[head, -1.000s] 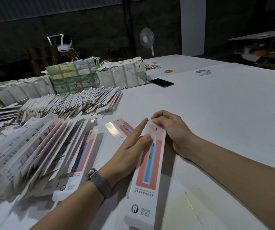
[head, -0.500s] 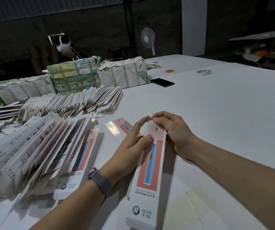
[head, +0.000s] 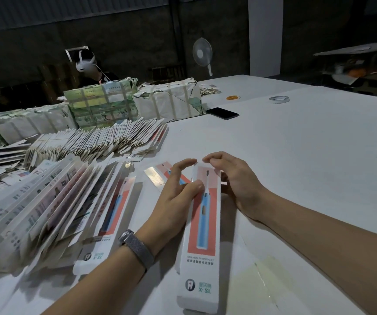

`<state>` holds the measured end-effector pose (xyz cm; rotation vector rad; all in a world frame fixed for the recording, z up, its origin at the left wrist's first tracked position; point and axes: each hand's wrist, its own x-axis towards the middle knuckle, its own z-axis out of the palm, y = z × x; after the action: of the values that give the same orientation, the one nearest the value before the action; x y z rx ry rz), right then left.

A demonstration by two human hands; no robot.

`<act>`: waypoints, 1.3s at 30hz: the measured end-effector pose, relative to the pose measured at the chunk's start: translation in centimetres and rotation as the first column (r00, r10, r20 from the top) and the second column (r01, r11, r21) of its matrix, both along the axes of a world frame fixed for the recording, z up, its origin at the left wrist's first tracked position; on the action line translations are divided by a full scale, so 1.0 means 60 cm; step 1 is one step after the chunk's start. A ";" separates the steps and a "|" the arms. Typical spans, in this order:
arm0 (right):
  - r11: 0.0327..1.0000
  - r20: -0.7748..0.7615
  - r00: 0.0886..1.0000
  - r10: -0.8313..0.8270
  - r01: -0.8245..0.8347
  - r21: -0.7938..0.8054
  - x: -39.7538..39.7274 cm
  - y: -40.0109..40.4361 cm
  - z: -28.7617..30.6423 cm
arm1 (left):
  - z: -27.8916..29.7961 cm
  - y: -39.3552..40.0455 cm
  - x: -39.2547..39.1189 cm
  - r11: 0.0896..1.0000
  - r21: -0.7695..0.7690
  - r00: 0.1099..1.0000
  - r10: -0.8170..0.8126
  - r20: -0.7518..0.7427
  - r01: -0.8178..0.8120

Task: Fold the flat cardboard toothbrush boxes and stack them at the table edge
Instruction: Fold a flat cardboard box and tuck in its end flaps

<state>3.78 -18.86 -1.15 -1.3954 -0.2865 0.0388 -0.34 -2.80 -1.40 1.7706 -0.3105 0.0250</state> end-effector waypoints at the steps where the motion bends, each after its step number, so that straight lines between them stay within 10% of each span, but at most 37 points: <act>1: 1.000 -0.020 1.000 -0.001 0.002 0.029 0.000 0.000 0.001 | -0.001 0.000 0.001 1.000 -0.023 1.000 0.012 -0.003 -0.012; 29: 0.999 -0.017 0.999 0.029 -0.029 0.016 -0.004 -0.004 0.004 | -0.009 0.008 0.012 0.991 -0.128 0.999 0.034 0.000 -0.034; 39: 0.835 0.315 0.948 -0.036 0.202 -0.512 -0.030 0.003 0.010 | -0.012 0.008 0.015 0.920 -0.358 0.987 0.160 -0.029 -0.160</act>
<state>2.00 -18.68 -0.55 -1.9888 -0.4585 -0.2125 0.58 -2.31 -2.10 1.4266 -0.1482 0.1885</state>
